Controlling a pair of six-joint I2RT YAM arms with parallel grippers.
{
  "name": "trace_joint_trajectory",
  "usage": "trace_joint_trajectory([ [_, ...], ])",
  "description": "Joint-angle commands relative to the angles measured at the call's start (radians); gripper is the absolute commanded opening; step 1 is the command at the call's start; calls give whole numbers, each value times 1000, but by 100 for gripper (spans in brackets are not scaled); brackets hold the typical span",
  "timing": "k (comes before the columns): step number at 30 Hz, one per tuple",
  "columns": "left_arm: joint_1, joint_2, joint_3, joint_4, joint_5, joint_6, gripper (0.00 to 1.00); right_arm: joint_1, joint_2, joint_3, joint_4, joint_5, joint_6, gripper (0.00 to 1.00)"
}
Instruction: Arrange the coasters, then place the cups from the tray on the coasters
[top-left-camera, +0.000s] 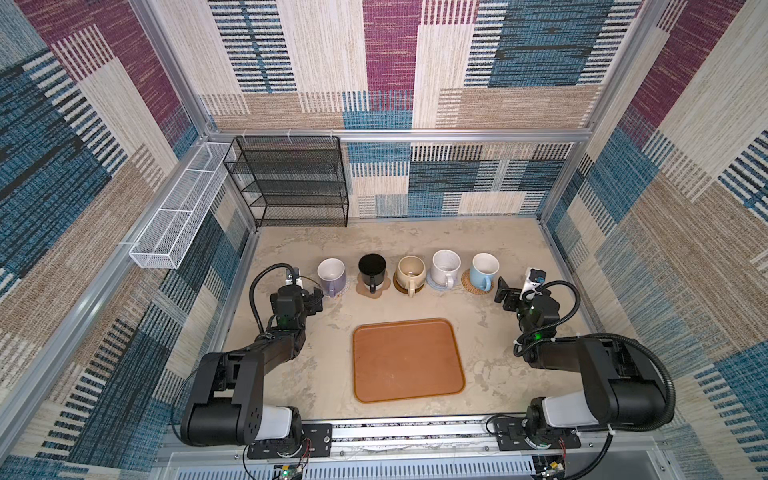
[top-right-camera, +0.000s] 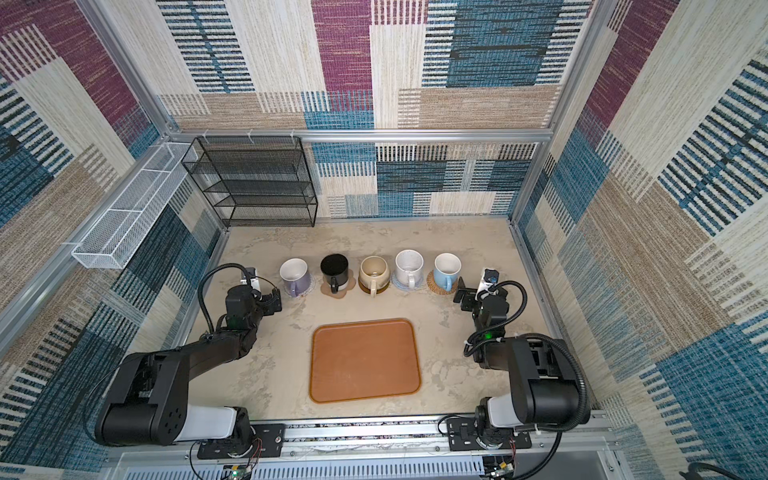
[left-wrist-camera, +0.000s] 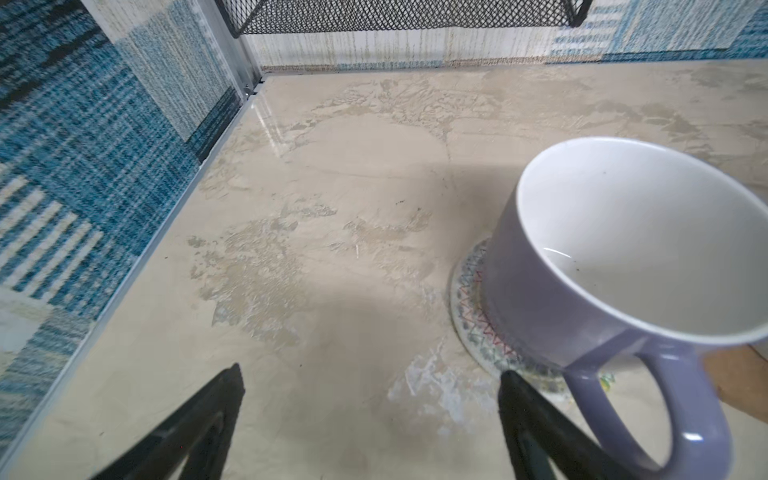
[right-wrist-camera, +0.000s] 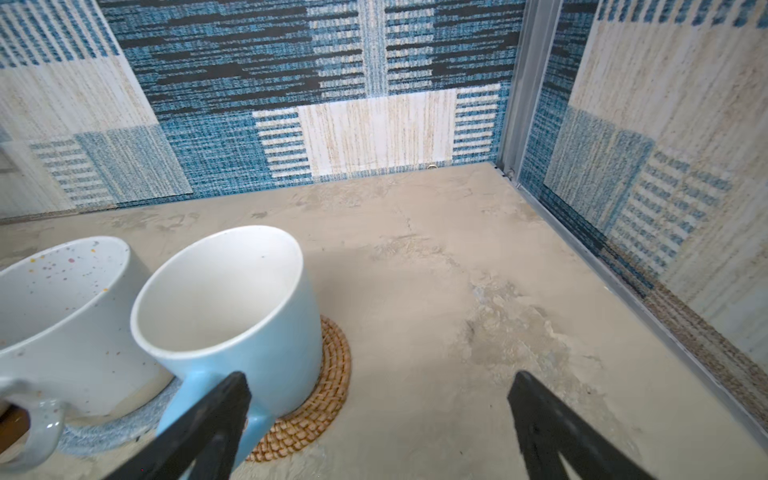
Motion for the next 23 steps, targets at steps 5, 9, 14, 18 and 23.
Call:
trace_joint_trajectory([
  [5, 14, 91, -13, 198, 85, 12, 98, 0, 74, -36, 246, -77, -34, 100],
  [9, 38, 108, 9, 181, 134, 4, 98, 1, 82, -42, 267, -81, -35, 100],
  [14, 38, 101, 1, 188, 133, 4, 99, 0, 78, -44, 266, -79, -35, 100],
  [18, 36, 103, 3, 186, 136, 5, 99, 0, 78, -44, 267, -82, -35, 100],
  [23, 41, 111, 18, 169, 174, 14, 99, 2, 77, -45, 267, -80, -37, 100],
])
